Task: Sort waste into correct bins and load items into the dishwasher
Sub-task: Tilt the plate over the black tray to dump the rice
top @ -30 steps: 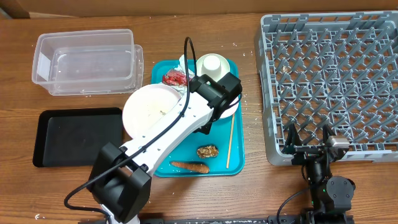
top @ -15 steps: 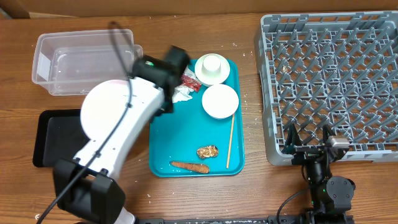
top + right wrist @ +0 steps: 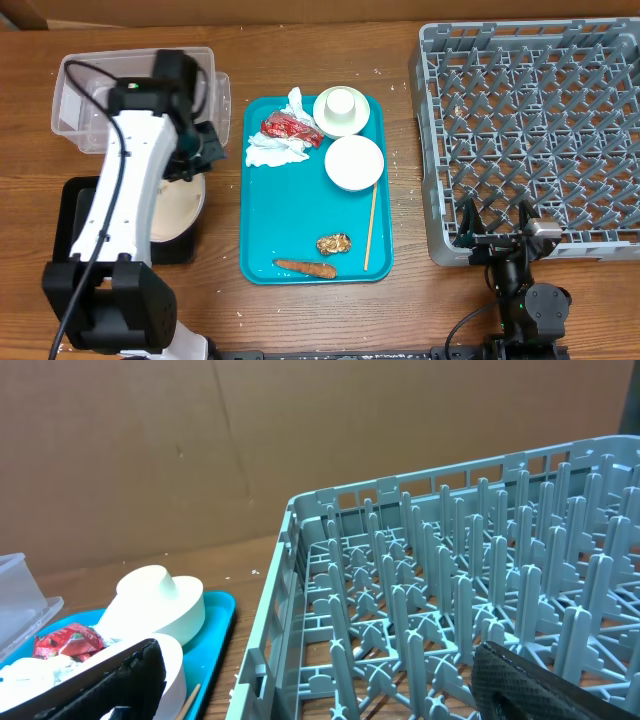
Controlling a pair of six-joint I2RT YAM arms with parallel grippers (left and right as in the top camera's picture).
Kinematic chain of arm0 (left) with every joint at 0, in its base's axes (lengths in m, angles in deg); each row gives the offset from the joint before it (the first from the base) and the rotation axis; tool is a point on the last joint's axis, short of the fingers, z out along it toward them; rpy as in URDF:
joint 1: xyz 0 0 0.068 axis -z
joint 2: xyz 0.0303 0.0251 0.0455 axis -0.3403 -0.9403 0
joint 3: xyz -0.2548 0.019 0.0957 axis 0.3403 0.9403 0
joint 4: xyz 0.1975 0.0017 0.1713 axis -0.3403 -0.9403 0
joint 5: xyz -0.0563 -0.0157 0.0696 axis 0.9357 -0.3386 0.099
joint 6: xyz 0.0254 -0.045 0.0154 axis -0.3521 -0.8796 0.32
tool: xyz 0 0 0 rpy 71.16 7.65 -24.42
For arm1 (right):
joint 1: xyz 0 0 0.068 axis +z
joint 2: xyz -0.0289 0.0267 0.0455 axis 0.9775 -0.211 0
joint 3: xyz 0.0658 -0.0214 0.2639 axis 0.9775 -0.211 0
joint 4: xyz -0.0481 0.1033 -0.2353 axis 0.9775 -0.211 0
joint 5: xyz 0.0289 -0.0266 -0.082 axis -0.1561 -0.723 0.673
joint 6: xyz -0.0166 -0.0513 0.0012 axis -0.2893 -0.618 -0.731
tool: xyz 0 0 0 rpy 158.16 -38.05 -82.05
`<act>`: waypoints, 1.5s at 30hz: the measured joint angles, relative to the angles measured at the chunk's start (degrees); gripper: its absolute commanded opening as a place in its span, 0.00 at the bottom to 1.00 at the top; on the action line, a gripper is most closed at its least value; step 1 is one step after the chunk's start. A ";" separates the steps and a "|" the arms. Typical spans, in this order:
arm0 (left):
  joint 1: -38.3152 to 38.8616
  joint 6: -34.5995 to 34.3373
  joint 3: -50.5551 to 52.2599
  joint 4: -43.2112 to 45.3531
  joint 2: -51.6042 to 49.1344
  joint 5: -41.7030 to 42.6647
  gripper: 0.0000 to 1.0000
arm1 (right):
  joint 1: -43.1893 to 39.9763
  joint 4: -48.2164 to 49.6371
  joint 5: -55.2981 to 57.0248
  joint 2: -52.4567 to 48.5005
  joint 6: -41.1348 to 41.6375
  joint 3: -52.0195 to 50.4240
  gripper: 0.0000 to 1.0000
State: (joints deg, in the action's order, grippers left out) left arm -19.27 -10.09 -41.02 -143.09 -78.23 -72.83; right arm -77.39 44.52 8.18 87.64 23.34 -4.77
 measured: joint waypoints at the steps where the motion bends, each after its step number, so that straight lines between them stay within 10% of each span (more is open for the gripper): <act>1: -1.01 0.59 0.00 0.02 0.00 1.09 0.04 | 0.00 0.00 0.00 0.00 0.00 0.00 1.00; 45: -33.68 21.70 0.00 -1.84 0.00 41.72 0.04 | 0.00 -0.04 0.00 0.00 0.02 0.00 1.00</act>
State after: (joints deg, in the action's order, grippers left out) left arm -52.95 11.61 -41.02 -144.92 -78.23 -31.10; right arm -77.39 44.48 8.18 87.64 23.36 -4.77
